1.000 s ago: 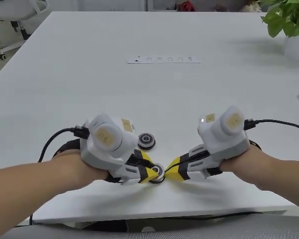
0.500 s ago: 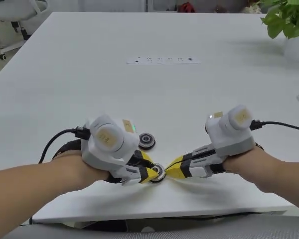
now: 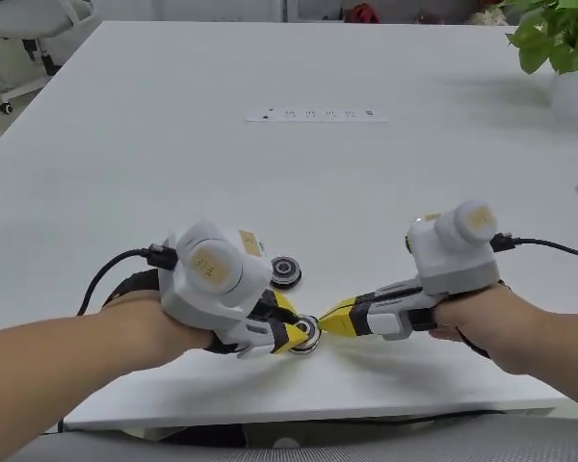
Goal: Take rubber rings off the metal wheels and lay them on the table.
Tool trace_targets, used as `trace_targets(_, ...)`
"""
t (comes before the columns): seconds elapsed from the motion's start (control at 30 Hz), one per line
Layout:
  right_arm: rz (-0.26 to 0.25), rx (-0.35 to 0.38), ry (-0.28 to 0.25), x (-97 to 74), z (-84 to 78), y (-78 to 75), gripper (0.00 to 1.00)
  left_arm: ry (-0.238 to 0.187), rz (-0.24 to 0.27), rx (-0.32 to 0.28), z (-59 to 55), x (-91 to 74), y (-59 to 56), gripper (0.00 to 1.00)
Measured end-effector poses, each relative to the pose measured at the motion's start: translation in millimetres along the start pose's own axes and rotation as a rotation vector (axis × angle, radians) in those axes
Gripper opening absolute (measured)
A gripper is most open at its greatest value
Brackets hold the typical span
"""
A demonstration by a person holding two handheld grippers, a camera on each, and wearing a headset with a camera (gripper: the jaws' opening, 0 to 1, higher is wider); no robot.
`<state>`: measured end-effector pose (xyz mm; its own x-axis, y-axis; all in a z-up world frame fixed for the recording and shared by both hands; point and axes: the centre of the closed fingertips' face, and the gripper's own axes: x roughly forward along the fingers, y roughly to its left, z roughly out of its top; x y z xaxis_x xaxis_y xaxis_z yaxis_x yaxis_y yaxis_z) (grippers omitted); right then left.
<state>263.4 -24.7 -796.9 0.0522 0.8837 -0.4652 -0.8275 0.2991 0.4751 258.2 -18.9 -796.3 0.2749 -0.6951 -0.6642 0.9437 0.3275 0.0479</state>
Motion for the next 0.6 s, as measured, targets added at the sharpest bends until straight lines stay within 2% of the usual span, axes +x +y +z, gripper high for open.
trace_targets(0.4,0.032,-0.001,-0.001,4.9,2.7,15.5,0.00,0.000,-0.003,0.001,-0.1,0.2,-1.2,0.12)
trace_targets(0.6,0.036,-0.002,-0.004,5.2,2.8,18.1,0.00,-0.001,-0.003,0.000,-0.1,0.3,-1.3,0.12)
